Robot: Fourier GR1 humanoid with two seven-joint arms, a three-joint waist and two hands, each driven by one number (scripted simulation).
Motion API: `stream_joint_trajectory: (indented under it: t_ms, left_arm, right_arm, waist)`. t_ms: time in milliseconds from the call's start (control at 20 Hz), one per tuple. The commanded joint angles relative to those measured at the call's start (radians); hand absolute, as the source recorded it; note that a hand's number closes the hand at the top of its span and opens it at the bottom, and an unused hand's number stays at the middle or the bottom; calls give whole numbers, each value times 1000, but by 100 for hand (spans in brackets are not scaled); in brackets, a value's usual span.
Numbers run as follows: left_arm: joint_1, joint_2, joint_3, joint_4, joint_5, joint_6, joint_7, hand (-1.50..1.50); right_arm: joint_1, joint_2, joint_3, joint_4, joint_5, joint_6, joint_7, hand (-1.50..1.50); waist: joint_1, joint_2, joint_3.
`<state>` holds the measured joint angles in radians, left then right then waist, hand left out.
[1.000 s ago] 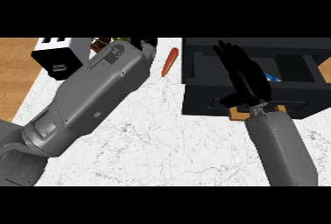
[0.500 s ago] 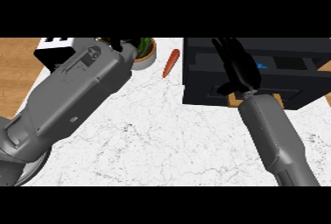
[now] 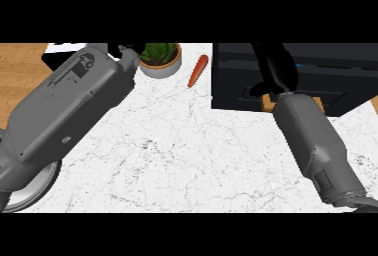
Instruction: Pick up the can, place it into the drawer and close the drawer
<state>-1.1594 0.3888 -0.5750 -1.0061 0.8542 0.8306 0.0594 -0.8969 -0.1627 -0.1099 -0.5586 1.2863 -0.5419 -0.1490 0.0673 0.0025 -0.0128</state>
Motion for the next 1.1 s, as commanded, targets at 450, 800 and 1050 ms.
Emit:
stream_joint_trajectory:
  t_ms: [450, 800, 1050]
  left_arm:
    - [65, 50, 0, -127, -39, 1, 52, -150]
    - [42, 70, 5, -168, -53, 12, 91, -150]
    - [35, 109, 7, -179, -55, 5, 140, -150]
  right_arm:
    - [-248, -74, -91, 265, -4, -94, 15, -150]
    - [-291, -83, -91, 334, 26, -133, 72, -150]
    - [-346, -90, -126, 369, -25, -11, -43, -150]
  waist:
    - [30, 22, 15]
    - [45, 32, 16]
    - [46, 34, 17]
